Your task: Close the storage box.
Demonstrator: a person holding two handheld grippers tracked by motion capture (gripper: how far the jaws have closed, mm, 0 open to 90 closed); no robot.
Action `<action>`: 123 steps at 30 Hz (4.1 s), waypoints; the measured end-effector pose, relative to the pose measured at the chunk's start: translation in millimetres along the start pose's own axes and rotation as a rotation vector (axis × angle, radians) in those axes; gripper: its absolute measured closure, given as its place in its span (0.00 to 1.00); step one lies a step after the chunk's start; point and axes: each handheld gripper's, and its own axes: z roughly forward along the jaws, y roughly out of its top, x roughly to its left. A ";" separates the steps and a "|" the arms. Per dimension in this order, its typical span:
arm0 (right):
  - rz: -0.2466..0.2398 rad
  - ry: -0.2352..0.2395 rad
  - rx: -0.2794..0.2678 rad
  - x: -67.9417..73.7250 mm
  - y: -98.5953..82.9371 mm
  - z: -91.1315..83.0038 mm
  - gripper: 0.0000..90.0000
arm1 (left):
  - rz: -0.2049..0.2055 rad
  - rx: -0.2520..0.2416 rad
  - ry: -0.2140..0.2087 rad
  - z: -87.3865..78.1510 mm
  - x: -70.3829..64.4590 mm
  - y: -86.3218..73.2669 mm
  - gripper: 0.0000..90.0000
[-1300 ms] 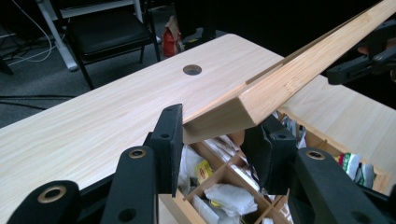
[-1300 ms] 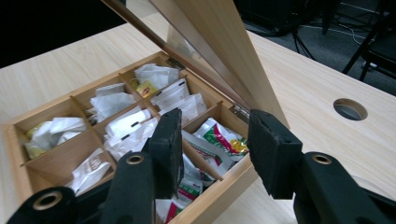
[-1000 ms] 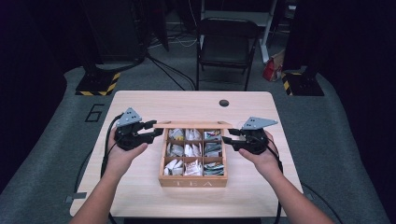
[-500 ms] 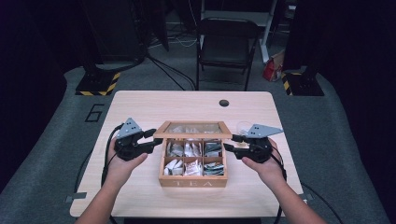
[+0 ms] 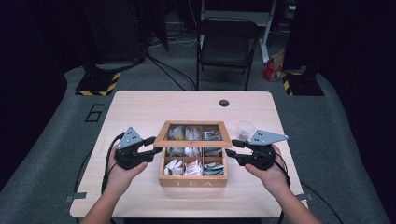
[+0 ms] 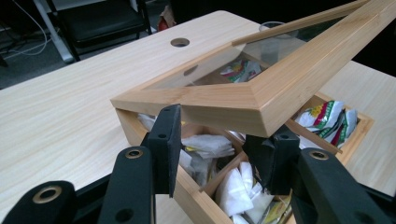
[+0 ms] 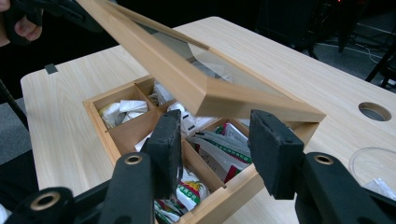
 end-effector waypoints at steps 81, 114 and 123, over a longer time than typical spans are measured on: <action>0.030 0.037 0.102 27.2 -67.7 14.2 0.59 | -0.024 0.154 -0.065 4.7 -29.7 -67.5 0.61; 0.087 0.000 0.078 11.6 -67.0 8.8 0.57 | -0.081 0.130 -0.073 -4.3 -8.7 -61.1 0.58; 0.097 -0.032 0.081 4.1 -67.0 6.4 0.56 | -0.099 0.110 -0.031 -1.5 5.1 -51.7 0.55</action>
